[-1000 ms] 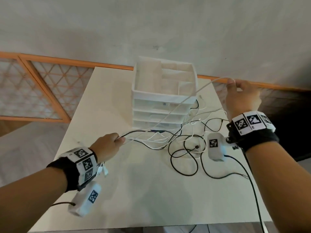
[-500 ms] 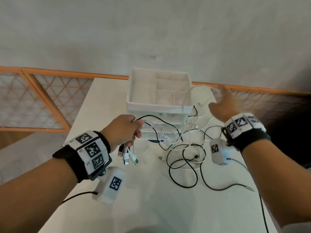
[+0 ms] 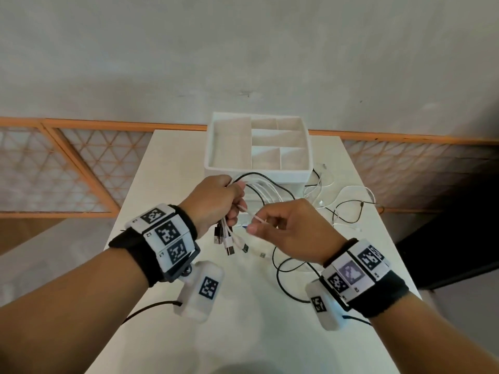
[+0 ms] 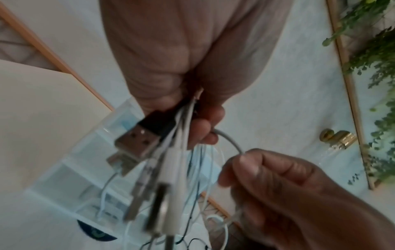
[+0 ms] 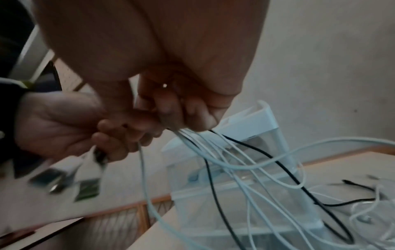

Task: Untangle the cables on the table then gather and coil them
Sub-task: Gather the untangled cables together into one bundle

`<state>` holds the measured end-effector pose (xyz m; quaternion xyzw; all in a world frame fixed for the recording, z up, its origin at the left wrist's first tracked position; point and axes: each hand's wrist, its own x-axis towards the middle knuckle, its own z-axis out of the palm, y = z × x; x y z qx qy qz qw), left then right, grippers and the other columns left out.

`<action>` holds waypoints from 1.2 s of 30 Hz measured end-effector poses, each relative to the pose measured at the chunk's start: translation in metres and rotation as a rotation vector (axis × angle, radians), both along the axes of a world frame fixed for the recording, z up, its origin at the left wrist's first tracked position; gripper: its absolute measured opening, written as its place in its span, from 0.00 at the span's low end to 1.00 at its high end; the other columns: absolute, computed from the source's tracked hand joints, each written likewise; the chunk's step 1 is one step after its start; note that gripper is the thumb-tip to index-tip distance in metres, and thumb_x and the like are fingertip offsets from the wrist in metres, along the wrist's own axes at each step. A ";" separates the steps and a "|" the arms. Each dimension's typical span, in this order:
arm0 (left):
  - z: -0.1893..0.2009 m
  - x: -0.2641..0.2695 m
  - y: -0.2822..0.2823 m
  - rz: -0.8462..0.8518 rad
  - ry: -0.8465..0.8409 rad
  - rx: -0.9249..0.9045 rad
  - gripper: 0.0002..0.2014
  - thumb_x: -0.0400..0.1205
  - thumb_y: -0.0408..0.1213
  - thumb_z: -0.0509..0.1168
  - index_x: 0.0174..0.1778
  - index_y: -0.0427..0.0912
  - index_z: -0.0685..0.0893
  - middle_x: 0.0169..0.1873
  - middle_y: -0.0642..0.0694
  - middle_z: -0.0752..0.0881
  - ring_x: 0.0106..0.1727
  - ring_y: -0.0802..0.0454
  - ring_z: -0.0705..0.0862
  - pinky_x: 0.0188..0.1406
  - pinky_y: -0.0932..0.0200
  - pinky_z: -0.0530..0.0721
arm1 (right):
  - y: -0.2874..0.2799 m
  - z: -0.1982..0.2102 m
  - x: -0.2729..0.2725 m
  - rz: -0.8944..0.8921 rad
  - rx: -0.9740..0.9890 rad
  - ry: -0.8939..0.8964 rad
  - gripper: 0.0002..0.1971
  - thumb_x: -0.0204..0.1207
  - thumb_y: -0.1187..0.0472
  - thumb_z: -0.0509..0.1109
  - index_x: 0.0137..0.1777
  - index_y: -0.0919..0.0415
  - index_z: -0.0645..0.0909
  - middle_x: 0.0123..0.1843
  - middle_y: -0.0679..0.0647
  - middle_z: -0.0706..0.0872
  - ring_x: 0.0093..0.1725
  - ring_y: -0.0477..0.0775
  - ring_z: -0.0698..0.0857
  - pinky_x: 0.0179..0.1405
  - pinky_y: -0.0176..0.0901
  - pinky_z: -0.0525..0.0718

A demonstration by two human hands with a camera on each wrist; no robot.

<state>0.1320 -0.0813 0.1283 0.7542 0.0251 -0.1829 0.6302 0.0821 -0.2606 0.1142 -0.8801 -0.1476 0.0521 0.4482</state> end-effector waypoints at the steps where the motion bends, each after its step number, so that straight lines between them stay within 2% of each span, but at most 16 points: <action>1: -0.003 -0.001 0.001 -0.051 -0.017 0.034 0.13 0.89 0.39 0.59 0.44 0.34 0.78 0.31 0.40 0.85 0.20 0.51 0.70 0.20 0.60 0.73 | -0.003 -0.002 0.002 -0.038 -0.012 -0.060 0.12 0.80 0.53 0.74 0.38 0.58 0.88 0.24 0.51 0.80 0.23 0.44 0.72 0.28 0.33 0.72; 6: -0.026 -0.012 0.016 -0.245 -0.002 0.174 0.15 0.90 0.44 0.56 0.42 0.39 0.76 0.29 0.47 0.81 0.28 0.48 0.70 0.22 0.61 0.71 | -0.042 -0.004 0.022 -0.443 0.062 -0.196 0.12 0.81 0.51 0.73 0.42 0.57 0.90 0.31 0.65 0.85 0.31 0.63 0.80 0.32 0.49 0.79; 10: -0.040 -0.016 0.027 -0.240 0.031 0.110 0.14 0.90 0.44 0.57 0.43 0.40 0.79 0.31 0.48 0.83 0.36 0.46 0.73 0.38 0.52 0.73 | -0.059 -0.013 0.020 -0.492 0.031 -0.154 0.10 0.80 0.50 0.74 0.40 0.52 0.90 0.24 0.53 0.79 0.24 0.43 0.72 0.33 0.40 0.75; 14: -0.045 -0.015 0.029 -0.229 0.044 0.138 0.14 0.90 0.43 0.56 0.42 0.41 0.80 0.31 0.48 0.84 0.41 0.45 0.76 0.43 0.51 0.74 | -0.064 -0.017 0.019 -0.625 0.123 -0.200 0.09 0.80 0.47 0.73 0.40 0.44 0.89 0.29 0.56 0.84 0.28 0.47 0.75 0.33 0.42 0.76; 16: -0.048 -0.016 0.033 -0.237 0.046 0.153 0.15 0.90 0.43 0.57 0.41 0.41 0.79 0.30 0.48 0.85 0.44 0.43 0.79 0.42 0.51 0.73 | -0.065 -0.017 0.020 -0.663 0.113 -0.213 0.10 0.80 0.46 0.72 0.41 0.48 0.90 0.30 0.57 0.84 0.31 0.48 0.77 0.37 0.44 0.78; 19: -0.049 -0.020 0.037 -0.240 0.038 0.178 0.15 0.90 0.41 0.55 0.41 0.39 0.78 0.27 0.47 0.81 0.41 0.44 0.85 0.32 0.65 0.77 | -0.068 -0.023 0.019 -0.722 0.084 -0.206 0.13 0.80 0.45 0.72 0.42 0.53 0.90 0.35 0.63 0.87 0.33 0.51 0.78 0.40 0.46 0.80; 22: -0.047 -0.023 0.040 -0.227 0.048 0.144 0.14 0.90 0.42 0.56 0.43 0.37 0.78 0.28 0.47 0.73 0.30 0.49 0.78 0.30 0.63 0.76 | -0.071 -0.034 0.012 -0.610 -0.180 0.025 0.10 0.80 0.52 0.72 0.40 0.54 0.90 0.35 0.53 0.87 0.36 0.50 0.82 0.37 0.37 0.77; 24: -0.044 -0.025 0.043 -0.206 0.023 0.193 0.18 0.89 0.48 0.56 0.44 0.38 0.80 0.27 0.50 0.71 0.26 0.52 0.70 0.24 0.63 0.73 | -0.070 -0.037 0.005 -0.494 -0.422 0.177 0.08 0.75 0.57 0.74 0.52 0.53 0.90 0.48 0.53 0.87 0.48 0.52 0.83 0.47 0.38 0.77; 25: -0.041 -0.025 0.044 -0.200 -0.012 0.248 0.21 0.89 0.52 0.55 0.44 0.39 0.82 0.26 0.52 0.71 0.25 0.54 0.69 0.23 0.62 0.70 | -0.068 -0.035 0.002 -0.457 -0.458 0.200 0.18 0.72 0.57 0.75 0.63 0.51 0.87 0.55 0.54 0.84 0.52 0.51 0.81 0.52 0.40 0.77; 26: -0.037 -0.025 0.045 -0.203 -0.056 0.309 0.23 0.88 0.55 0.54 0.44 0.40 0.84 0.26 0.53 0.73 0.24 0.55 0.69 0.24 0.61 0.69 | -0.064 -0.030 -0.002 -0.437 -0.422 0.185 0.27 0.71 0.56 0.76 0.72 0.48 0.81 0.56 0.53 0.81 0.51 0.49 0.80 0.54 0.42 0.76; 28: -0.026 -0.027 0.044 -0.258 -0.152 0.402 0.24 0.88 0.56 0.53 0.43 0.44 0.88 0.28 0.51 0.78 0.28 0.51 0.74 0.28 0.59 0.69 | -0.046 -0.015 -0.008 -0.385 -0.296 0.070 0.35 0.69 0.52 0.80 0.77 0.41 0.73 0.45 0.47 0.76 0.40 0.43 0.76 0.45 0.38 0.74; 30: -0.014 -0.031 0.038 -0.351 -0.242 0.453 0.20 0.88 0.54 0.56 0.42 0.50 0.89 0.30 0.48 0.85 0.35 0.48 0.83 0.31 0.62 0.72 | -0.015 -0.009 -0.013 -0.259 -0.248 0.016 0.34 0.67 0.45 0.82 0.72 0.34 0.73 0.33 0.41 0.74 0.29 0.37 0.73 0.35 0.33 0.72; 31: -0.008 -0.033 0.034 -0.396 -0.295 0.464 0.19 0.88 0.53 0.57 0.42 0.50 0.90 0.26 0.52 0.85 0.32 0.57 0.84 0.29 0.67 0.72 | 0.002 -0.013 -0.017 -0.185 -0.281 0.011 0.28 0.66 0.41 0.81 0.66 0.32 0.76 0.31 0.41 0.77 0.28 0.37 0.75 0.35 0.34 0.75; 33: 0.005 -0.038 0.027 -0.442 -0.398 0.446 0.20 0.87 0.50 0.60 0.43 0.42 0.91 0.16 0.57 0.76 0.20 0.63 0.76 0.23 0.72 0.68 | 0.020 -0.039 -0.018 -0.159 -0.399 0.011 0.12 0.68 0.37 0.75 0.48 0.38 0.81 0.32 0.43 0.83 0.33 0.43 0.82 0.42 0.44 0.83; 35: 0.016 -0.039 0.030 -0.405 -0.478 0.366 0.21 0.85 0.51 0.63 0.41 0.37 0.91 0.17 0.54 0.66 0.18 0.58 0.66 0.22 0.67 0.64 | 0.008 -0.061 -0.010 -0.231 -0.513 0.156 0.14 0.72 0.38 0.71 0.32 0.43 0.77 0.32 0.45 0.83 0.41 0.54 0.87 0.45 0.47 0.85; 36: 0.022 -0.040 0.034 -0.358 -0.478 0.299 0.19 0.84 0.51 0.64 0.39 0.41 0.91 0.17 0.54 0.65 0.19 0.58 0.64 0.22 0.67 0.62 | -0.005 -0.063 -0.005 -0.260 -0.590 0.239 0.16 0.74 0.40 0.71 0.30 0.45 0.76 0.32 0.46 0.82 0.43 0.57 0.87 0.44 0.46 0.84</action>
